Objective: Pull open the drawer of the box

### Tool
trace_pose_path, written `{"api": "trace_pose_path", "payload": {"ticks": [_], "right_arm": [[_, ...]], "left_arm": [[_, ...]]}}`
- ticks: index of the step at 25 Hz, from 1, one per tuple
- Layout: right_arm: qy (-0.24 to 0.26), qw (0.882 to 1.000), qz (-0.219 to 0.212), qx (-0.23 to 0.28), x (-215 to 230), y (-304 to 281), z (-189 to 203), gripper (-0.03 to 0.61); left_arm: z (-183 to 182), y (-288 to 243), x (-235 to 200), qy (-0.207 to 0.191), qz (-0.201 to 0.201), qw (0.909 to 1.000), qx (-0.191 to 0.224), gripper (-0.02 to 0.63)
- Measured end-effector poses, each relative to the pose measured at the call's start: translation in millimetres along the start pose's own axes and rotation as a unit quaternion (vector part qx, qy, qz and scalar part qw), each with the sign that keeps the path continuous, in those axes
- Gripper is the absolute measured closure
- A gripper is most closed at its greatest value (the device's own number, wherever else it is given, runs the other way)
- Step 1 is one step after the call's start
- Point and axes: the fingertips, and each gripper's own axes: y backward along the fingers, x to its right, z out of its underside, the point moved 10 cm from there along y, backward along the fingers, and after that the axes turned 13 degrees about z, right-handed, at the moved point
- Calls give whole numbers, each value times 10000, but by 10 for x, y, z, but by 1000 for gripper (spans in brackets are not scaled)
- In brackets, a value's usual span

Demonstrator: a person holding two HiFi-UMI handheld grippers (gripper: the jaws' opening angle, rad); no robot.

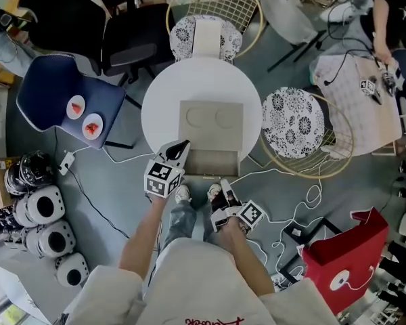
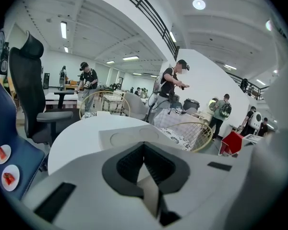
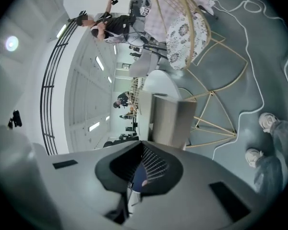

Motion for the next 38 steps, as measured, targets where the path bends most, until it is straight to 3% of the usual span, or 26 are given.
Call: {"api": "trace_pose_path", "payload": {"ticks": [4, 7, 9, 13, 18, 20, 23, 25, 28, 31, 34, 38], "right_arm": [[1104, 9939, 47, 15, -432, -60, -286, 563], [2215, 9749, 218, 95, -785, -86, -473, 563], [2923, 9559, 220, 203, -1045, -72, -554, 562], [4107, 9106, 220, 413, -1481, -38, -627, 562], [5107, 8577, 127, 587, -1879, -35, -652, 562], [5604, 8252, 56, 710, -2031, -23, -644, 562], [6352, 7672, -165, 875, -2209, 34, -598, 563], [6629, 7419, -277, 967, -2275, 95, -565, 563], [6798, 7257, -319, 1011, -2266, 153, -509, 563], [6847, 7222, -356, 907, -2169, 193, -420, 563], [6981, 7107, -359, 786, -2075, 264, -297, 563], [6979, 7108, -468, 741, -2041, 346, -125, 563]], "left_arm": [[-243, 50, 175, -124, 18, 9998, 124, 603], [-414, 95, 298, -256, 11, 9994, 225, 603], [-508, 124, 379, -335, 21, 9991, 265, 601], [-688, 186, 527, -448, -7, 9982, 389, 603], [-836, 206, 753, -512, -97, 9965, 651, 603], [-891, 205, 842, -517, -154, 9954, 790, 603], [-942, 206, 964, -585, -238, 9938, 913, 603], [-937, 201, 1042, -565, -268, 9933, 976, 601], [-881, 191, 1161, -499, -284, 9930, 1032, 603], [-808, 232, 1259, -529, -300, 9929, 1020, 603], [-729, 322, 1321, -580, -309, 9929, 995, 603], [-638, 461, 1371, -602, -280, 9931, 970, 603]]}}
